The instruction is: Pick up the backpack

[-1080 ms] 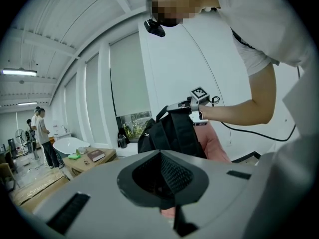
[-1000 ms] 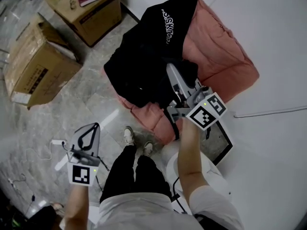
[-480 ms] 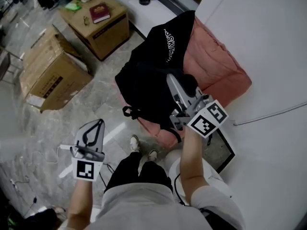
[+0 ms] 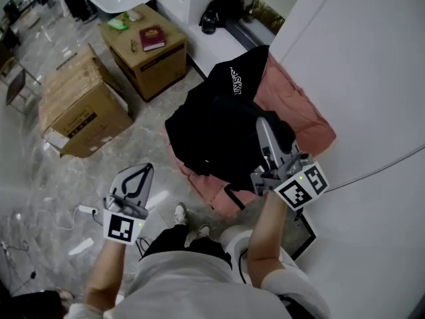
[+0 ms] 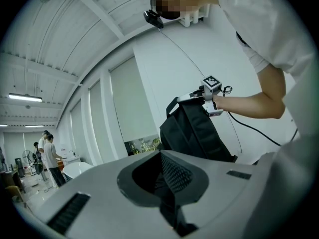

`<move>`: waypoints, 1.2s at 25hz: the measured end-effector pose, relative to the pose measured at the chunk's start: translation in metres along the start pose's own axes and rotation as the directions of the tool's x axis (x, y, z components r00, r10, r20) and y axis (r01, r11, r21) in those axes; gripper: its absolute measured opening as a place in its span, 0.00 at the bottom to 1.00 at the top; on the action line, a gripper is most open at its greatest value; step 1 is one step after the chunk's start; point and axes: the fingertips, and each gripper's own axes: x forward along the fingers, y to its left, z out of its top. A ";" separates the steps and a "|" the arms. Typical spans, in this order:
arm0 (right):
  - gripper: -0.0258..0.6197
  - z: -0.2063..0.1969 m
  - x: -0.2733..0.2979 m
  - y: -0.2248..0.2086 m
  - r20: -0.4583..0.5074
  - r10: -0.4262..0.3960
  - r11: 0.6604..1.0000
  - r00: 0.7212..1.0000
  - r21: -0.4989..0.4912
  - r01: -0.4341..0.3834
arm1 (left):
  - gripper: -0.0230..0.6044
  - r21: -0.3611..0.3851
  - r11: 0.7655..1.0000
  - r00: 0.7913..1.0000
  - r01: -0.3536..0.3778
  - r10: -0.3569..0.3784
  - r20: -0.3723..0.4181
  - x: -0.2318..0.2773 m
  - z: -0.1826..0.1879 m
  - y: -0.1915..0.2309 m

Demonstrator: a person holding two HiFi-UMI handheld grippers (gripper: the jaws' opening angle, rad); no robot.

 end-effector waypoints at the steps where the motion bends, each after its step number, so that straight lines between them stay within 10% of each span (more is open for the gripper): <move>1: 0.09 0.010 -0.006 0.000 0.010 -0.011 1.000 1.000 -0.010 0.011 | 0.06 0.012 1.000 1.000 -0.003 0.003 0.010 -0.001 0.007 0.001; 10: 0.09 0.067 -0.064 0.000 0.066 -0.104 0.992 0.992 -0.070 0.109 | 0.06 0.065 0.998 0.998 -0.024 0.021 0.052 -0.006 0.040 0.004; 16: 0.09 0.091 -0.107 0.004 0.051 -0.163 0.980 0.985 -0.107 0.168 | 0.06 -0.119 0.989 0.991 -0.083 0.095 0.096 -0.015 0.059 0.005; 30: 0.09 0.126 -0.226 0.019 0.119 -0.335 0.930 0.935 -0.118 0.348 | 0.06 -0.072 0.993 0.985 -0.089 0.099 0.143 -0.036 0.083 0.008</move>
